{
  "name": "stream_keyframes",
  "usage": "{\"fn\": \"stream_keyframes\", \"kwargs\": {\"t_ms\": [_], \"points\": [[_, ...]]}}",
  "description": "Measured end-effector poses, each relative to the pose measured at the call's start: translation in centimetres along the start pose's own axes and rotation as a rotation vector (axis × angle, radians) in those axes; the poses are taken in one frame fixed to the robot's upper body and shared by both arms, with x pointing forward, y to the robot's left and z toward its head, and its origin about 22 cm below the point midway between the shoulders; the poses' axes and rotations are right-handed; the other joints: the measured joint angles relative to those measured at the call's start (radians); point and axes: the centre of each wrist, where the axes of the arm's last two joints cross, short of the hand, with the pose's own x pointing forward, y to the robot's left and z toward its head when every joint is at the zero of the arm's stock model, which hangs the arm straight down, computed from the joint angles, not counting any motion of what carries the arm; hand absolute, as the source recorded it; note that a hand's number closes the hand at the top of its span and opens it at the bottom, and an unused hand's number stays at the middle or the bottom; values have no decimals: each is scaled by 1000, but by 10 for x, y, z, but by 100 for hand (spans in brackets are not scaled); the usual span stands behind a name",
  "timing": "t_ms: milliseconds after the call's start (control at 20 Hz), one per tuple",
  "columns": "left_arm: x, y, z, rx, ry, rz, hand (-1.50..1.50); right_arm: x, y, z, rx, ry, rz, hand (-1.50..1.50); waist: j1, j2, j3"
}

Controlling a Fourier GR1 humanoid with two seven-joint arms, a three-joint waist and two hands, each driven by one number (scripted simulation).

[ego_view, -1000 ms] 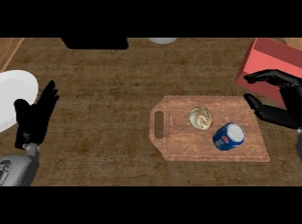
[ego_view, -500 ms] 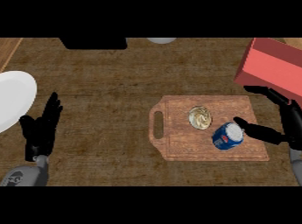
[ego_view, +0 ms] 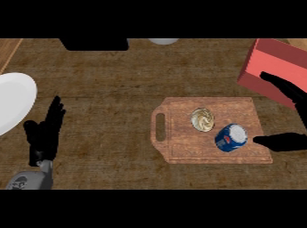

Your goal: Pick the cupcake from the cutting board and place it in the cardboard box

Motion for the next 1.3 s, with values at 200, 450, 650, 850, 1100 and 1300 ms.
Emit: {"fn": "stream_keyframes", "kwargs": {"t_ms": [200, 450, 650, 850, 1100, 1300], "points": [[4, -2, 2, -4, 0, -3, 0, 28, -6, -7, 105, 52, 64, -150, 5, 0, 0], [6, -5, 5, -6, 1, -1, 0, 58, 0, -22, 203, 103, 126, -150, 9, 1, 0], [5, -5, 3, -5, -4, -1, 0, 76, 21, -29, 272, 155, 180, -150, 8, 2, 1], [1, -5, 1, -4, -1, -4, 0, 92, 31, -34, 336, 222, 226, -150, 7, 2, 1], [5, 0, 2, -1, 0, -2, 0, 99, 53, -29, 374, 262, 234, -150, 5, 2, 1], [7, -6, 0, -1, -3, -3, 0, 104, 64, -32, 385, 281, 229, -150, 5, 2, 1]]}}
